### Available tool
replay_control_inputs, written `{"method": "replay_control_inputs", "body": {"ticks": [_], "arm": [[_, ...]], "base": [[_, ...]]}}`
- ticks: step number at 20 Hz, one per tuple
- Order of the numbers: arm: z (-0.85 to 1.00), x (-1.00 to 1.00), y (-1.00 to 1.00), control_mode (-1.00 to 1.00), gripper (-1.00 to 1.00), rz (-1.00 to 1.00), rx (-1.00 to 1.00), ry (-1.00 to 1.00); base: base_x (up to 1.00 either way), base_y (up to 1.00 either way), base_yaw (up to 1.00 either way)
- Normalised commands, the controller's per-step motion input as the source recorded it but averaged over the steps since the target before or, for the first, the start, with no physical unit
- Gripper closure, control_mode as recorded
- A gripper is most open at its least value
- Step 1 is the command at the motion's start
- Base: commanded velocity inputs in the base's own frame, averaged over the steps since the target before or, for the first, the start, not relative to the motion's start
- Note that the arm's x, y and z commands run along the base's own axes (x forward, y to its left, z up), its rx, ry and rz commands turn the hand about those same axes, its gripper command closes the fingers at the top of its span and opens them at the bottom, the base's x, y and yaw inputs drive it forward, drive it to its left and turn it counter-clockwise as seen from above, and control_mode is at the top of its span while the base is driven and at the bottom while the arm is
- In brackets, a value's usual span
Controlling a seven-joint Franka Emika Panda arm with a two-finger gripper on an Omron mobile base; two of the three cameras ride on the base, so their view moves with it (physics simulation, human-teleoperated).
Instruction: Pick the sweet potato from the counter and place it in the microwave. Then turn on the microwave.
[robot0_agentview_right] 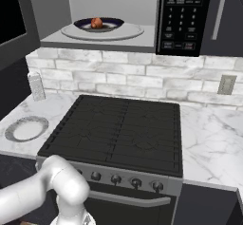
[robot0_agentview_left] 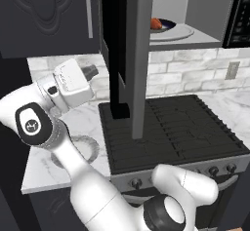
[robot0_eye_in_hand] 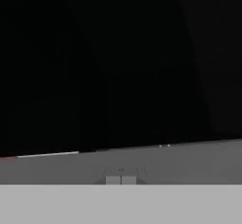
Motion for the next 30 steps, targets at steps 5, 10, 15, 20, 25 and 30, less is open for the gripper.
{"method": "replay_control_inputs", "body": {"ticks": [5, 10, 15, 20, 25, 30], "arm": [[0.14, 0.0, -0.44, -1.0, 1.0, 0.0, 0.0, 0.0], [0.19, 0.0, -0.49, -1.0, 1.0, 0.0, 0.0, 0.0], [0.24, 0.0, -0.53, -1.0, 1.0, 0.0, 0.0, -0.01], [0.24, 0.0, -0.56, -1.0, 1.0, 0.0, 0.0, -0.02], [0.18, 0.0, -0.65, -1.0, 1.0, 0.03, 0.0, -0.05], [0.12, 0.0, -0.69, -1.0, 1.0, 0.09, 0.0, -0.02]], "base": [[0.0, 0.0, 0.0], [0.0, 0.0, 0.0], [0.0, 0.0, 0.0], [0.0, 0.0, 0.0], [0.0, 0.0, 0.0], [0.0, 0.0, 0.0]]}}
